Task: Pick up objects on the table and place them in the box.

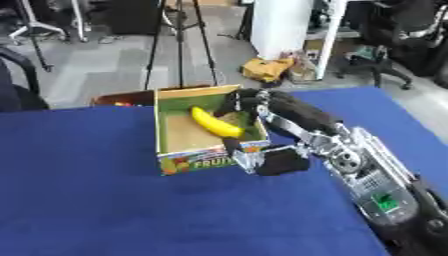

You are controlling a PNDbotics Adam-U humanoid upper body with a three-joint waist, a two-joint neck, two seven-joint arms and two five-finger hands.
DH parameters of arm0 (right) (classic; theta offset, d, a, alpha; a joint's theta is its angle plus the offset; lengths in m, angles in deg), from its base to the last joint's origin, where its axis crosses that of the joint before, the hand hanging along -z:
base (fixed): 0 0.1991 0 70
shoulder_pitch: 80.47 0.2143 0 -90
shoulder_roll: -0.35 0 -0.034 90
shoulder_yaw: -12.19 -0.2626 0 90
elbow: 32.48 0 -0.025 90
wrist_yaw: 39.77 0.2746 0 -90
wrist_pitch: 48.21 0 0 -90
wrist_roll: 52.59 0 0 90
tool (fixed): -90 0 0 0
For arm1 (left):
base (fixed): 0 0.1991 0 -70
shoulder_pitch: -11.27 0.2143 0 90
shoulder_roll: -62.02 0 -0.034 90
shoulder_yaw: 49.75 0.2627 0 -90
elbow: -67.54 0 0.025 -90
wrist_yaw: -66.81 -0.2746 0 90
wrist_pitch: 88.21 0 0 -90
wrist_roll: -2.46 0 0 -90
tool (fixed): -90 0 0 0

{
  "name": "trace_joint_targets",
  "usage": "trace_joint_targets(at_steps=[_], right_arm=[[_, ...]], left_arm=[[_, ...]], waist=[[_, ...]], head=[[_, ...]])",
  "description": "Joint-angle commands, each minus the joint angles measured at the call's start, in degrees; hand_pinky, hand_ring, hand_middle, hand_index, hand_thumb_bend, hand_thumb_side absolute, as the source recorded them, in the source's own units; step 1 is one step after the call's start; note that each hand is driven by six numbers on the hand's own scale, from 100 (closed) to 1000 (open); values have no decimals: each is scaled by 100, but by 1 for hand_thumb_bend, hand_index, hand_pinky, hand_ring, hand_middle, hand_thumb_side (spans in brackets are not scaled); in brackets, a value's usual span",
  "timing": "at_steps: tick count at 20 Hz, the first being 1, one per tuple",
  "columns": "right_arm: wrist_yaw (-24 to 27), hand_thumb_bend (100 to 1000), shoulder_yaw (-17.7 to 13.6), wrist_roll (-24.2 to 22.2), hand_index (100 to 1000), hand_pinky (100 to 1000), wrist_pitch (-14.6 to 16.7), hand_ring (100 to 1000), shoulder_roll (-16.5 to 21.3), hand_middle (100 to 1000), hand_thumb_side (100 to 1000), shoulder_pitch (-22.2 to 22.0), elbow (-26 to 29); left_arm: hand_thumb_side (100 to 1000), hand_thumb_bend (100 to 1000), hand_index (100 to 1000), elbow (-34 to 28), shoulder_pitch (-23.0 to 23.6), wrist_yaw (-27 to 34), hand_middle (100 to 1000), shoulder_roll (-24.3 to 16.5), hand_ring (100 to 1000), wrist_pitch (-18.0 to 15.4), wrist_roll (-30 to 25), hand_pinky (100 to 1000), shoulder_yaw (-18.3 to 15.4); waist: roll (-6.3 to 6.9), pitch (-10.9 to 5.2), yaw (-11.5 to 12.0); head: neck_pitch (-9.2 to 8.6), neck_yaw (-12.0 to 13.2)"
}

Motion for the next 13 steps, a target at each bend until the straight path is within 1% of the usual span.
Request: trace_joint_targets(at_steps=[1, 3, 4, 5, 6, 7, 9, 10, 11, 12, 13], right_arm=[[224, 100, -128, 187, 840, 605, 136, 910, 316, 789, 443, -100, 191], [365, 100, -303, 345, 829, 628, 291, 896, 560, 816, 449, -327, 197], [433, 100, -423, 427, 829, 635, 374, 892, 693, 822, 451, -456, 198], [492, 100, -551, 511, 825, 660, 418, 883, 828, 838, 410, -589, 199], [527, 100, -682, 594, 825, 669, 398, 882, 961, 843, 355, -722, 199], [541, 100, -810, 673, 825, 687, 349, 888, 1062, 853, 186, -851, 199], [497, 100, -1075, 837, 815, 683, 208, 900, 1096, 860, 100, -1117, 163], [436, 100, -1213, 922, 814, 678, 127, 902, 1020, 858, 100, -1255, 75], [361, 100, -1352, 1008, 802, 650, 42, 900, 943, 848, 100, -1395, -40], [287, 100, -1496, 1097, 794, 635, -45, 900, 833, 842, 177, -1539, -172], [220, 100, -1643, 1187, 773, 596, -135, 881, 703, 815, 291, -1686, -313]], left_arm=[[831, 620, 654, -96, -41, -59, 792, -296, 542, -32, 120, 461, -125], [846, 573, 651, -197, -25, -161, 798, -528, 556, -71, 259, 466, -282], [849, 565, 652, -257, 8, -223, 800, -659, 561, -84, 338, 468, -396], [869, 544, 655, -318, 56, -287, 812, -793, 586, -90, 421, 475, -522], [875, 535, 656, -378, 121, -353, 819, -926, 597, -91, 502, 477, -651], [890, 522, 660, -431, 200, -411, 827, -1056, 611, -84, 582, 482, -778], [916, 533, 663, -517, 385, -501, 826, -1308, 615, -49, 746, 490, -1043], [923, 535, 663, -543, 504, -562, 825, -1398, 614, -13, 831, 491, -1181], [936, 556, 663, -575, 625, -622, 811, -1446, 601, 26, 916, 492, -1320], [941, 570, 662, -585, 759, -697, 806, -1466, 596, 88, 1005, 492, -1464], [952, 579, 657, -595, 901, -781, 797, -1472, 587, 161, 1095, 490, -1611]], waist=[[-32, -151, -73], [-58, -229, -196], [-68, -271, -278], [-78, -324, -366], [-88, -374, -450], [-98, -421, -533], [-117, -499, -701], [-124, -545, -789], [-129, -589, -848], [-128, -635, -916], [-129, -674, -970]], head=[[-36, -175], [-52, -227], [-61, -212], [-64, -182], [-72, -148], [-97, -117], [-150, -43], [-158, 14], [-158, 58], [-180, 114], [-193, 159]])
